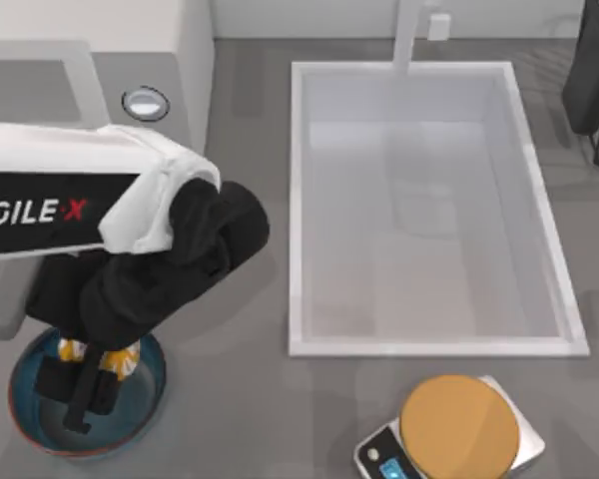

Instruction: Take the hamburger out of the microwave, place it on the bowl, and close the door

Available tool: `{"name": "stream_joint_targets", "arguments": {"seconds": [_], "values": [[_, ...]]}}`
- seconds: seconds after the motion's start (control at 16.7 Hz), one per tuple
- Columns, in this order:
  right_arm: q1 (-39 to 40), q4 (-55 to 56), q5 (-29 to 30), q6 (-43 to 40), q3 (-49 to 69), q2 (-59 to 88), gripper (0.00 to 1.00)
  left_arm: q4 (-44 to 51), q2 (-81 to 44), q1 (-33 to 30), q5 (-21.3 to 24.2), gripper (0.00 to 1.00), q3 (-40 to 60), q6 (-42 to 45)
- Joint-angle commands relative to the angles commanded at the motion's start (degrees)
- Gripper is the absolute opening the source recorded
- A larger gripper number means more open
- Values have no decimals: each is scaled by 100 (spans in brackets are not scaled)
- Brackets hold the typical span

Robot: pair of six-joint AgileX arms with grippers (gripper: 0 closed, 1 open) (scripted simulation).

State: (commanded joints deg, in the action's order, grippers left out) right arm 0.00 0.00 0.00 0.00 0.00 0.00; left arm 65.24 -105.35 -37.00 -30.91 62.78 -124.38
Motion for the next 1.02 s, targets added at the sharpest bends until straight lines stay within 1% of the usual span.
{"name": "stream_joint_targets", "arguments": {"seconds": [0.18, 0.42, 0.66, 1.02], "values": [[0, 0, 0, 0, 0, 0, 100, 399, -121, -223, -19, 0, 57, -419], [0, 0, 0, 0, 0, 0, 100, 425, -135, -241, -20, 0, 60, -453], [0, 0, 0, 0, 0, 0, 100, 351, -135, -196, -22, 0, 6, -416], [0, 0, 0, 0, 0, 0, 100, -82, -198, -72, -83, 0, -240, -269]]}}
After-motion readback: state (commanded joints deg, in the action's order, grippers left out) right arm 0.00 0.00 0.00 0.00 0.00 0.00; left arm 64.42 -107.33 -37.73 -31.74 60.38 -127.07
